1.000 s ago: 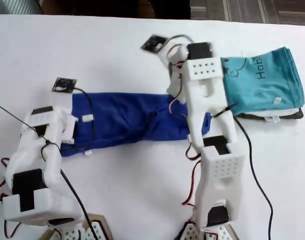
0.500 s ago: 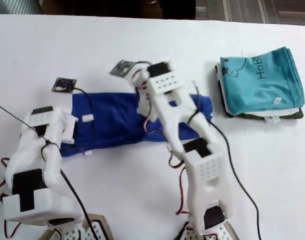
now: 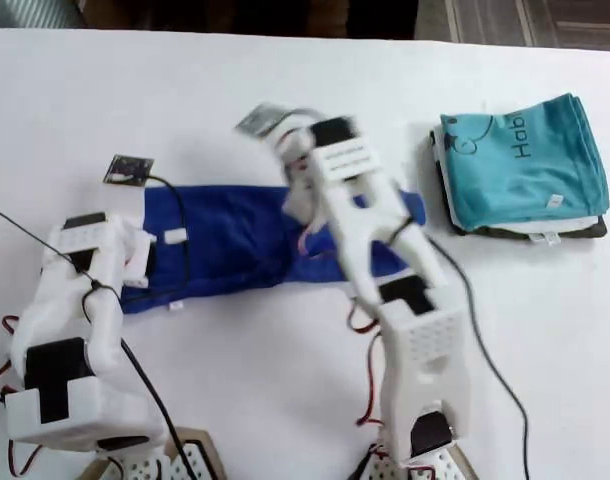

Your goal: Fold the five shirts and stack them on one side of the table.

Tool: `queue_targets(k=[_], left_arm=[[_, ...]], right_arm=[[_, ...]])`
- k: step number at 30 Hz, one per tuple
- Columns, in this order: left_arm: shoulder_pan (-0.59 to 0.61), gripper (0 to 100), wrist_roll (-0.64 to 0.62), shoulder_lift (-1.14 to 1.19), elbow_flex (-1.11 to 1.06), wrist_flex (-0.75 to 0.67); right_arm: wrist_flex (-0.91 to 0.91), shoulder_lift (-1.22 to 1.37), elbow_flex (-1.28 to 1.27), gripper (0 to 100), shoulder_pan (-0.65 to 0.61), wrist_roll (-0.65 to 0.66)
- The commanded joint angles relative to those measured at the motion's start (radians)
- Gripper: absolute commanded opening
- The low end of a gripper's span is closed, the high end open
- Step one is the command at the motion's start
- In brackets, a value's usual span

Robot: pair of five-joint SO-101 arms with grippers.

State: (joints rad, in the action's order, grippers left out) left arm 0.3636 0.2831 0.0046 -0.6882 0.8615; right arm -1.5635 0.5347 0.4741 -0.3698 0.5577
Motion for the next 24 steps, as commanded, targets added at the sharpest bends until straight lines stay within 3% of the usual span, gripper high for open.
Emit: queue_targets(k=[1, 13, 24], left_arm=[[0.008, 3, 0.000, -0.025, -0.001, -0.028], [0.008, 3, 0.000, -0.025, -0.002, -0.028], [0.008, 3, 0.000, -0.025, -0.002, -0.028]], right_arm=[[-0.038, -0.102, 0.037, 2.1, 0.113, 0.002], [0.216, -0.113, -0.336, 2.1, 0.257, 0.028], [0.217, -0.372, -0.400, 2.1, 0.255, 0.061]])
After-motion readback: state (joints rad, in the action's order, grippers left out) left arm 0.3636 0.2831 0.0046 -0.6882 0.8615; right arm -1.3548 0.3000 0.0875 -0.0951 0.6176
